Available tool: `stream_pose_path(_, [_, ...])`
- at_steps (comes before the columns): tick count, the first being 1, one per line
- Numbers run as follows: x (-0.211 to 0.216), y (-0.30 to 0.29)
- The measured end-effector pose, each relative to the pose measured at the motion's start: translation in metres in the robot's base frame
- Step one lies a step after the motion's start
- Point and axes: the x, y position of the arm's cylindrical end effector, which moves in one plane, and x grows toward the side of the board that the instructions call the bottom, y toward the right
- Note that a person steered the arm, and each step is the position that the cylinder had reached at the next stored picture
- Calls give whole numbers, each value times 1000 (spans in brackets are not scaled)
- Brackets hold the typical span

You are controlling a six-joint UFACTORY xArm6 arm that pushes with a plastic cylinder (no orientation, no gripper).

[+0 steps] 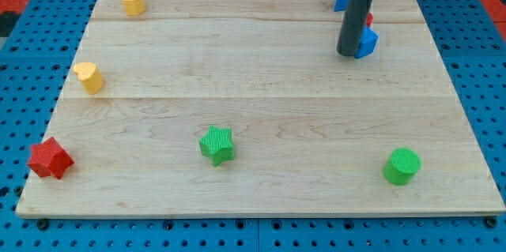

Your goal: Point your arm at the right side of the blue cube

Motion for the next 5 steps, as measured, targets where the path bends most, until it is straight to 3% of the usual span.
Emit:
stream_pose_path(2, [2, 25])
stream_pose_path(3, [52, -16])
stream_pose_path(4, [82, 9])
stream_pose_path(5, [85, 70])
